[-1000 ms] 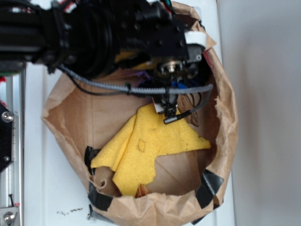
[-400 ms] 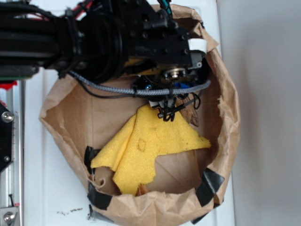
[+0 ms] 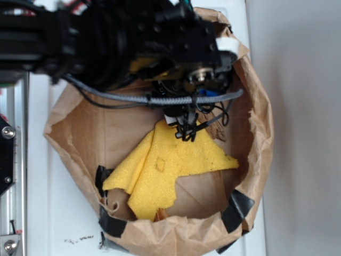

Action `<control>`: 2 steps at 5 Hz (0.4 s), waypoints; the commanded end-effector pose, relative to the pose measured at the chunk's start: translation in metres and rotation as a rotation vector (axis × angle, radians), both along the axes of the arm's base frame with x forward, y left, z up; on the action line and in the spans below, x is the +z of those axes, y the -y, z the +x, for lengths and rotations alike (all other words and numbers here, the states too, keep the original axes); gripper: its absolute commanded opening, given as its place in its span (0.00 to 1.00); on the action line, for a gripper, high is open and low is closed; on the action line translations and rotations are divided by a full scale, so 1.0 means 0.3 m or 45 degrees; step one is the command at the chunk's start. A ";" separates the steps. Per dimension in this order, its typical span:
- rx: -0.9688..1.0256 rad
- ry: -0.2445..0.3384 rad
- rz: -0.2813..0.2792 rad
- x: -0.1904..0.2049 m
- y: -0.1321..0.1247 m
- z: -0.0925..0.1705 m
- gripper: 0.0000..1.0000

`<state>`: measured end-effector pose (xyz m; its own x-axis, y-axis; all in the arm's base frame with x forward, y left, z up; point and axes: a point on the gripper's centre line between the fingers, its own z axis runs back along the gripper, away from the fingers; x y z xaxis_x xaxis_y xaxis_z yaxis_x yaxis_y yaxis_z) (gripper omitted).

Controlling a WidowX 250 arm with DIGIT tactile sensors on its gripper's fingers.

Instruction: Grab the blue rope.

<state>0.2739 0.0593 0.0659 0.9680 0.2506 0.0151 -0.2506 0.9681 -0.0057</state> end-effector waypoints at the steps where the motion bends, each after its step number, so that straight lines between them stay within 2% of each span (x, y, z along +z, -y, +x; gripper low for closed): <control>1: -0.022 0.179 0.223 0.298 0.123 0.008 0.00; 2: -0.067 0.177 0.333 0.372 0.186 -0.003 0.00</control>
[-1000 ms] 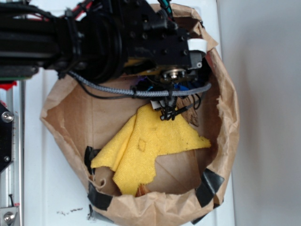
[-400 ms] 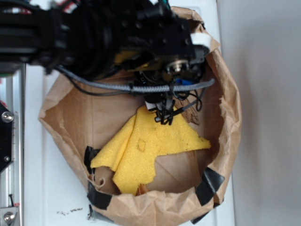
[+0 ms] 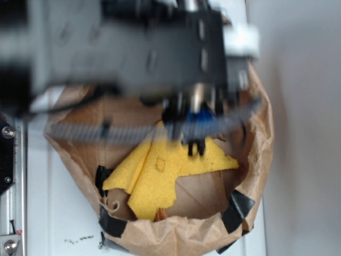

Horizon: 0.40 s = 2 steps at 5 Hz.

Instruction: Grab the blue rope.

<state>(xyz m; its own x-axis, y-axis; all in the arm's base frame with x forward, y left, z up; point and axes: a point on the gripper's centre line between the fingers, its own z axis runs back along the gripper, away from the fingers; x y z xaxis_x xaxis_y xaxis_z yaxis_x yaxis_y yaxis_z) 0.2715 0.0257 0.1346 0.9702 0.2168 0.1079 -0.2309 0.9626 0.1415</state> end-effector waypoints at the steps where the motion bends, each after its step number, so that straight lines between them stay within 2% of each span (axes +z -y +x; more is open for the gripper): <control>1: -0.024 0.162 0.201 0.188 0.133 0.005 0.00; 2: -0.051 0.142 0.152 0.180 0.130 0.020 0.00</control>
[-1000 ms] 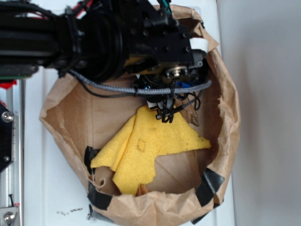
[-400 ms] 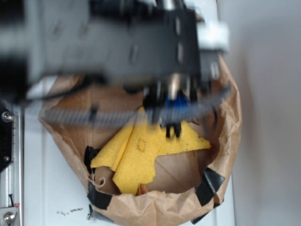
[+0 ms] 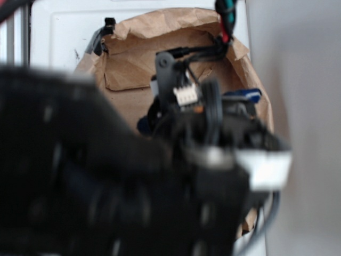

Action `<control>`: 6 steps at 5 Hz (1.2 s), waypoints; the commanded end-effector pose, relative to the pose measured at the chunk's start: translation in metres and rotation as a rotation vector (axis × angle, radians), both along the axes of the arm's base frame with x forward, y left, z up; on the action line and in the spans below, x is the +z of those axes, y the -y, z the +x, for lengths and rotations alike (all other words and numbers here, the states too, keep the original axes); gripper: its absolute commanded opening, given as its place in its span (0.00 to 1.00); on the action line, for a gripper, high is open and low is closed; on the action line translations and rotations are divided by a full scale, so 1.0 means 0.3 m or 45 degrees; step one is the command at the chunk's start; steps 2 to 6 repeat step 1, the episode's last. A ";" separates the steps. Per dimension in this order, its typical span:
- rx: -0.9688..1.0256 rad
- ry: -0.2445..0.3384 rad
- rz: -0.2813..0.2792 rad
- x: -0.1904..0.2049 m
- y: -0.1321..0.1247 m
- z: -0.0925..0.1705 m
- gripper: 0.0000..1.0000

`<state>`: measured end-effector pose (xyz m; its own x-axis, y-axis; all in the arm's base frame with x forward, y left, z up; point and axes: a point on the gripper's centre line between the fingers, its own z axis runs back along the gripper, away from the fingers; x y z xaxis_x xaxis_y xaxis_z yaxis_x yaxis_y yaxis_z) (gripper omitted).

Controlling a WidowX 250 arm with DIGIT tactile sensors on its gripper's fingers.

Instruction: Grab the blue rope.

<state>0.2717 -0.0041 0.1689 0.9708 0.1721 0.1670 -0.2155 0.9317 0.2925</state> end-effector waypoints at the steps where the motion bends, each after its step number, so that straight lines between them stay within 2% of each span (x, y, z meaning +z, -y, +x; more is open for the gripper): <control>1: -0.045 0.069 -0.083 0.042 -0.006 0.034 0.00; 6: -0.045 0.069 -0.083 0.042 -0.006 0.034 0.00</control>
